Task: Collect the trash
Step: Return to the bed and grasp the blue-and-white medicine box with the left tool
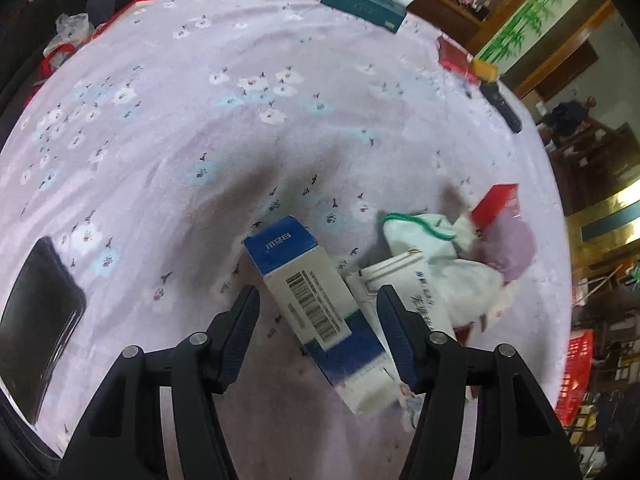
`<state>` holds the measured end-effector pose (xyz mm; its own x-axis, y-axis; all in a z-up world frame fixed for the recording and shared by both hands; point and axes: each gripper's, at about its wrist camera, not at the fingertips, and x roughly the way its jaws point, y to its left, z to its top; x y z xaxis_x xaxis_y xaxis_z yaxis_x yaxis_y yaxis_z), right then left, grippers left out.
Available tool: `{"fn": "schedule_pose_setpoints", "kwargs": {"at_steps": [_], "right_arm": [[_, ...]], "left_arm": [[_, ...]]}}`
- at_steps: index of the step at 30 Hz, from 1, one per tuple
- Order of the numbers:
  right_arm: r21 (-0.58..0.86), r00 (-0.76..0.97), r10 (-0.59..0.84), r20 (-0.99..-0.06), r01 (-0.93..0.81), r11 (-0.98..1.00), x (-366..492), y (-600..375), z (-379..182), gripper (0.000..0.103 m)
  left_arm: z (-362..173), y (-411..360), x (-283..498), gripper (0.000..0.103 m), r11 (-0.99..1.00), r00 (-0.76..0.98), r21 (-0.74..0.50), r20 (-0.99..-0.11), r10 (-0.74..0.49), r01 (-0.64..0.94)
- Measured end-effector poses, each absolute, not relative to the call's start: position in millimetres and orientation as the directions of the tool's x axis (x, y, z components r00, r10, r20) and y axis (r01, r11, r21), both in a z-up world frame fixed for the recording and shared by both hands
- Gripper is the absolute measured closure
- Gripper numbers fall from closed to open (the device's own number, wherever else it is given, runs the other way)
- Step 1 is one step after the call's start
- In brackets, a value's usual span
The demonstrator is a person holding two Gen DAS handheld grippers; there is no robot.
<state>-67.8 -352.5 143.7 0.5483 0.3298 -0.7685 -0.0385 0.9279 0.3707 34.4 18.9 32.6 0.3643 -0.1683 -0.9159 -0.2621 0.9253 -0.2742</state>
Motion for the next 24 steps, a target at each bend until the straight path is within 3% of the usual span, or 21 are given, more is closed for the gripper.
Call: {"fn": "schedule_pose_setpoints", "kwargs": {"at_steps": [2, 9, 17, 24], "right_arm": [[0.37, 0.549, 0.323, -0.771, -0.026, 0.929, -69, -355, 143, 0.027], [0.364, 0.522, 0.335, -0.784, -0.05, 0.93, -61, -341, 138, 0.027], [0.405, 0.392, 0.47, -0.791, -0.241, 0.882, -26, -264, 117, 0.027], [0.377, 0.294, 0.499, -0.815, -0.385, 0.842, 14, -187, 95, 0.035]], "left_arm": [[26, 18, 38, 0.053, 0.93, 0.352, -0.272, -0.92, -0.175, -0.248], [27, 18, 27, 0.054, 0.953, 0.349, -0.25, -0.92, -0.178, -0.171], [29, 25, -1, 0.055, 0.972, 0.341, -0.217, -0.924, -0.174, -0.092], [31, 41, -16, 0.055, 0.979, 0.341, -0.193, -0.927, -0.159, -0.068]]}}
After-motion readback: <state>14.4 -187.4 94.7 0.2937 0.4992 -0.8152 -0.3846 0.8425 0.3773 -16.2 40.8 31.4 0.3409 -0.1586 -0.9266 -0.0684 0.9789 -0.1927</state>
